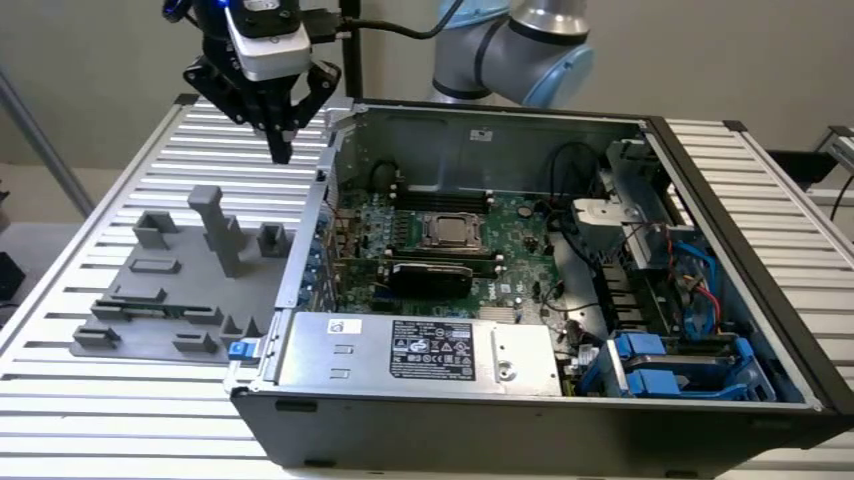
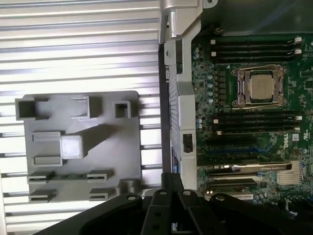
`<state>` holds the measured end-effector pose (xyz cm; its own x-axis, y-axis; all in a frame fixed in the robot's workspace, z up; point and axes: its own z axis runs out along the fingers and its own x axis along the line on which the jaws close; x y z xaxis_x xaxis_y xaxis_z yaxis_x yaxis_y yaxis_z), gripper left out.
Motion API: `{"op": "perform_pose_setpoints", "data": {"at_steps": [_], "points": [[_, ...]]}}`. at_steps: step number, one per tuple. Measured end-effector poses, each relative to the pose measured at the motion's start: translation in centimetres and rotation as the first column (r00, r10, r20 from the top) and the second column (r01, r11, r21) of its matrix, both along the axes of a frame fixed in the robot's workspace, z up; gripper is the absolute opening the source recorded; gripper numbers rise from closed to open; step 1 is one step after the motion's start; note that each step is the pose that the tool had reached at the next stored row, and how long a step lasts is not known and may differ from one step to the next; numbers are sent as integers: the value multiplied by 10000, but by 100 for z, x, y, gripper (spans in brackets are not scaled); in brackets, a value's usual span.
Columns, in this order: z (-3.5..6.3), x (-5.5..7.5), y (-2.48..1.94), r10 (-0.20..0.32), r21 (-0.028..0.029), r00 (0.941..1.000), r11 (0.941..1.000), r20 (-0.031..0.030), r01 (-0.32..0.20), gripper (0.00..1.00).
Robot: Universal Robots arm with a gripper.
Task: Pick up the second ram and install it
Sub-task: 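Reach for the second ram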
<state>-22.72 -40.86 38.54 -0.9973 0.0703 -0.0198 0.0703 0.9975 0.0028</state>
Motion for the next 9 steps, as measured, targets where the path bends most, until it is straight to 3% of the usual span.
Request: {"op": "perform_pose_setpoints", "data": {"at_steps": [9], "points": [[-41, -407, -77, 1, -17, 10000, 10000, -1, -1, 11]]}}
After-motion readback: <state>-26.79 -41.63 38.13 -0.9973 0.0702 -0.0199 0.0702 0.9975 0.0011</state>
